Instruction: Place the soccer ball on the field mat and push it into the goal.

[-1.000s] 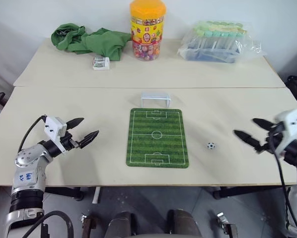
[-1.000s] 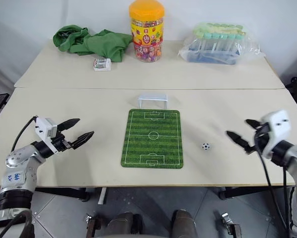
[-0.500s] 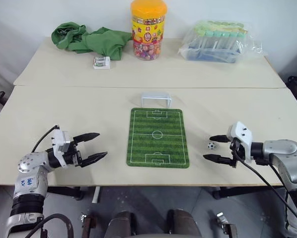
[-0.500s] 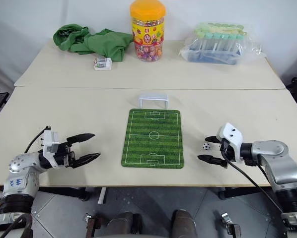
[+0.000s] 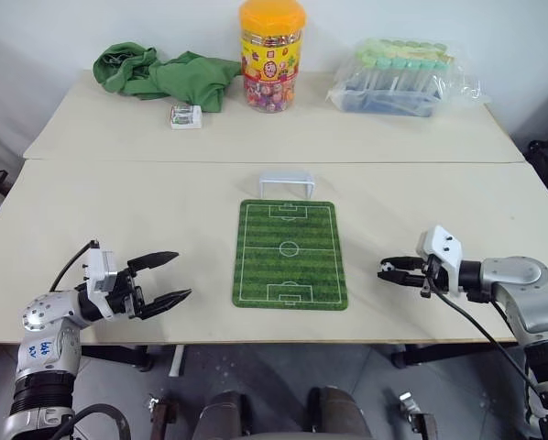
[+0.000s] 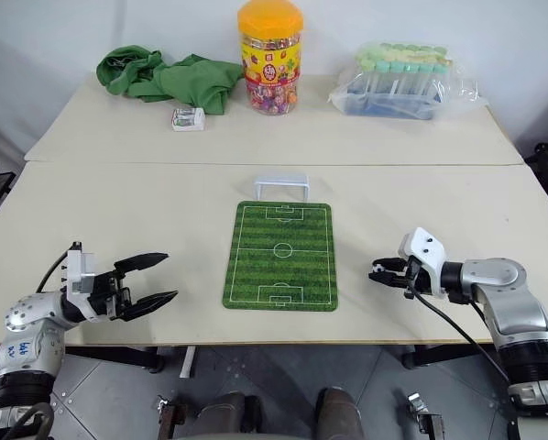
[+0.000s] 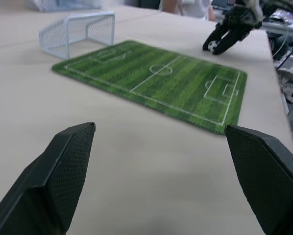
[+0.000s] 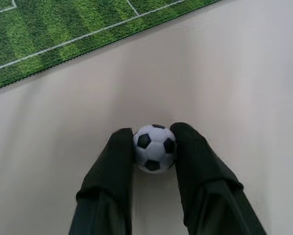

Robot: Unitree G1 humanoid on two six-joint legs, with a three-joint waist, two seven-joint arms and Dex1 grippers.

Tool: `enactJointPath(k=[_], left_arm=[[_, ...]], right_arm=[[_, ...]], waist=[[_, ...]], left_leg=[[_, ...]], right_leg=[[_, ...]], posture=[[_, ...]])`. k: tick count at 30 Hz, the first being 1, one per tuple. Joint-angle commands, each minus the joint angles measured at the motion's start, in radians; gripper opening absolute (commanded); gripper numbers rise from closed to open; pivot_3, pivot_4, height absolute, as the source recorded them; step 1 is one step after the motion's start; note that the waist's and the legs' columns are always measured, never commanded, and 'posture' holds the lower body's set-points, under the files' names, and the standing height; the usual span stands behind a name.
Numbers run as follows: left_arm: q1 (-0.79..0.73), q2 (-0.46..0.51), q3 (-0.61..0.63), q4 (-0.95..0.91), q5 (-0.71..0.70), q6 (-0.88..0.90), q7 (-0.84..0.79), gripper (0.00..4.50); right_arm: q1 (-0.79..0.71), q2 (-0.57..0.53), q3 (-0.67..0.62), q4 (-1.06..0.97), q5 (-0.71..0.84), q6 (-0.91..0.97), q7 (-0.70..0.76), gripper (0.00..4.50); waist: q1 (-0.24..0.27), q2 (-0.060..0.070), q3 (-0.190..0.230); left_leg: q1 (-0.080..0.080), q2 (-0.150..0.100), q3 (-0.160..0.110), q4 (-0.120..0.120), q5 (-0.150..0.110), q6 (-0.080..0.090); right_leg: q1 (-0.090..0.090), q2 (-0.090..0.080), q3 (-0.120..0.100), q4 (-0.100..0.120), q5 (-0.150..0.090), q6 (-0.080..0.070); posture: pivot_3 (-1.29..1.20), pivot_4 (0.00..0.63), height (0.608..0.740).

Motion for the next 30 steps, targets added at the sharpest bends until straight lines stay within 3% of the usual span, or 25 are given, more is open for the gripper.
enactJointPath(k=[1, 5, 7, 16, 30], left_arm=[[-0.005, 0.022, 0.007, 0.009, -0.026, -0.028, -0.081, 4.5], [-0.021, 0.029, -0.01, 0.062, -0.013, -0.058, -0.17, 4.5], [-0.038, 0.032, -0.013, 0.101, -0.008, -0.081, -0.197, 4.5], [-0.064, 0.043, -0.014, 0.147, -0.024, -0.151, -0.212, 4.5], [0.062, 0.047, 0.016, 0.018, -0.068, -0.128, -0.158, 4.5]], right_arm=[[-0.025, 0.004, -0.033, -0.183, 0.066, 0.091, -0.022, 0.84], [-0.097, 0.052, 0.021, -0.357, 0.115, 0.216, -0.049, 0.84], [-0.149, 0.055, 0.13, -0.415, 0.074, 0.291, -0.027, 0.84], [-0.277, 0.267, 0.415, -0.35, -0.051, 0.25, -0.015, 0.84], [-0.272, 0.291, 0.434, -0.223, -0.119, 0.152, 0.034, 0.84]], waist=[[0.0, 0.0, 0.0], [-0.005, 0.001, 0.0], [-0.002, 0.001, 0.0], [-0.001, -0.001, 0.0], [-0.003, -0.001, 0.0]], left_leg=[[0.0, 0.0, 0.0, 0.0, 0.0, 0.0], [0.0, 0.0, 0.001, 0.0, 0.0, 0.0], [0.0, 0.001, 0.0, 0.0, 0.0, 0.0], [-0.002, -0.002, -0.002, 0.0, -0.001, 0.001], [-0.002, -0.001, -0.002, 0.0, -0.001, 0.001]], right_leg=[[0.0, 0.0, 0.0, 0.0, 0.0, 0.0], [-0.001, 0.001, 0.0, 0.0, 0.0, 0.0], [-0.001, 0.001, 0.0, 0.0, 0.0, 0.0], [-0.001, -0.001, -0.002, 0.0, 0.0, 0.0], [-0.001, 0.0, -0.002, 0.001, 0.0, 0.0]], posture=[[0.0, 0.15, 0.74], [0.0, 0.15, 0.74], [0.0, 0.15, 0.74], [0.0, 0.15, 0.74], [0.0, 0.15, 0.74]])
